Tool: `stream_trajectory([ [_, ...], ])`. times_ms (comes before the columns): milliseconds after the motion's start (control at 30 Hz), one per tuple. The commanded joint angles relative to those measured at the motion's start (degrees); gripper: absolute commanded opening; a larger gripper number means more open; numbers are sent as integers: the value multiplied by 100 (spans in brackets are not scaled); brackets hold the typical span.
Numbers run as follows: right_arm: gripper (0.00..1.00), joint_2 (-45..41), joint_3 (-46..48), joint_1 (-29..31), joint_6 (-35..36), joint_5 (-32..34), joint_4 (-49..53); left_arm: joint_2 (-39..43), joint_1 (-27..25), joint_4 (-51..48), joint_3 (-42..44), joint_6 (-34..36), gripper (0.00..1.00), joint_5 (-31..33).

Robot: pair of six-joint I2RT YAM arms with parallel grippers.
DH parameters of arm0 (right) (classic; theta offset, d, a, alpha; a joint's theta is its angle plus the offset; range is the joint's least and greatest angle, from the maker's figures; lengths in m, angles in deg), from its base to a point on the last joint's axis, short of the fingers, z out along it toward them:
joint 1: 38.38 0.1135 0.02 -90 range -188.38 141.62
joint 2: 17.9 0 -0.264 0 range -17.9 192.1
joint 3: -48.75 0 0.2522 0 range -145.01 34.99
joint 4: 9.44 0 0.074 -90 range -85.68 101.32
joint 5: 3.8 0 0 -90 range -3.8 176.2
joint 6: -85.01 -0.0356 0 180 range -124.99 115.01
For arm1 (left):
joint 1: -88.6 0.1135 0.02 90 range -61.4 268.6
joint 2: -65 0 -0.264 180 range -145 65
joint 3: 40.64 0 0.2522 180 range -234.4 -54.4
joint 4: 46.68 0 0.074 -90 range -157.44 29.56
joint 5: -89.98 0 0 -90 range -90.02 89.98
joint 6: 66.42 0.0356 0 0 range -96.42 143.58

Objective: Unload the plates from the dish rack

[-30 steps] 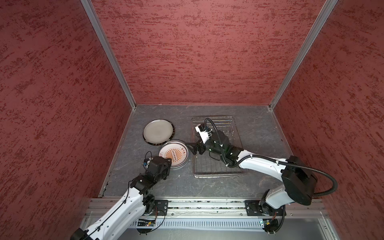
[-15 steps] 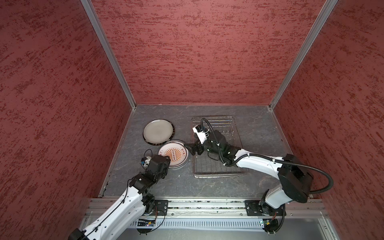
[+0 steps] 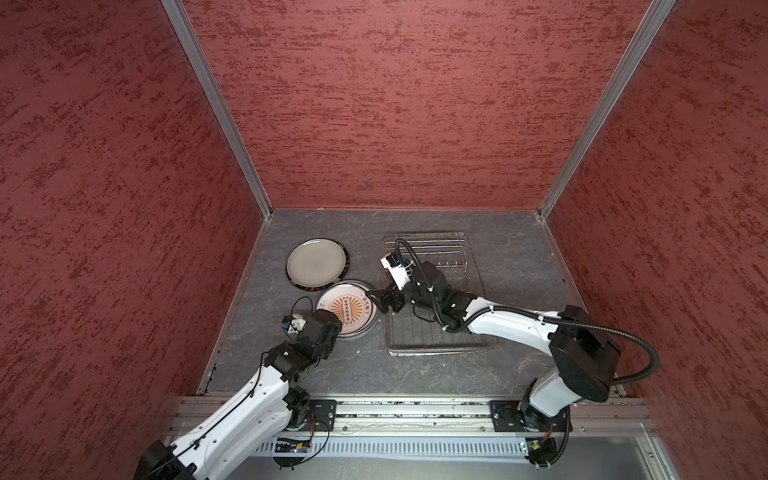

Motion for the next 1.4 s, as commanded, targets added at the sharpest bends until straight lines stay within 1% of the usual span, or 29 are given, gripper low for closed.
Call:
stream_trajectory([
  [0, 94, 61, -183, 59, 120, 203, -28, -24, -48, -46, -154, 102, 54, 188],
  [167, 94, 81, -187, 81, 127, 280, -3, -83, -141, 154, -124, 102, 53, 165],
  [300, 94, 38, -153, 89, 184, 373, 9, -156, -309, 46, -235, 93, 53, 294],
  [433, 94, -10, -79, 98, 180, 393, -71, -234, -347, 394, -112, 170, 53, 168],
  [567, 94, -29, -72, 107, 178, 396, -49, -359, -364, 230, -257, 172, 53, 163],
  [700, 95, -18, -94, 116, 152, 374, 4, -329, -456, 325, -196, 103, 53, 283],
  [833, 96, -29, -77, 142, 178, 385, -18, -323, -505, 179, -257, 71, 53, 358],
  [1033, 96, -99, -9, 142, 193, 500, -27, 70, -541, -230, -282, -14, 57, 548],
  [1167, 99, -248, 162, 142, 178, 527, -220, 354, -541, -368, -203, -55, 58, 698],
  [1267, 99, -417, 291, 142, 108, 706, -328, 551, -532, -612, -252, -107, 59, 824],
  [1333, 99, -609, 417, 142, 17, 976, -417, 766, -532, -696, -281, -3, 64, 954],
  [1367, 99, -717, 472, 142, -32, 1152, -416, 887, -532, -682, -280, 110, 70, 1029],
])
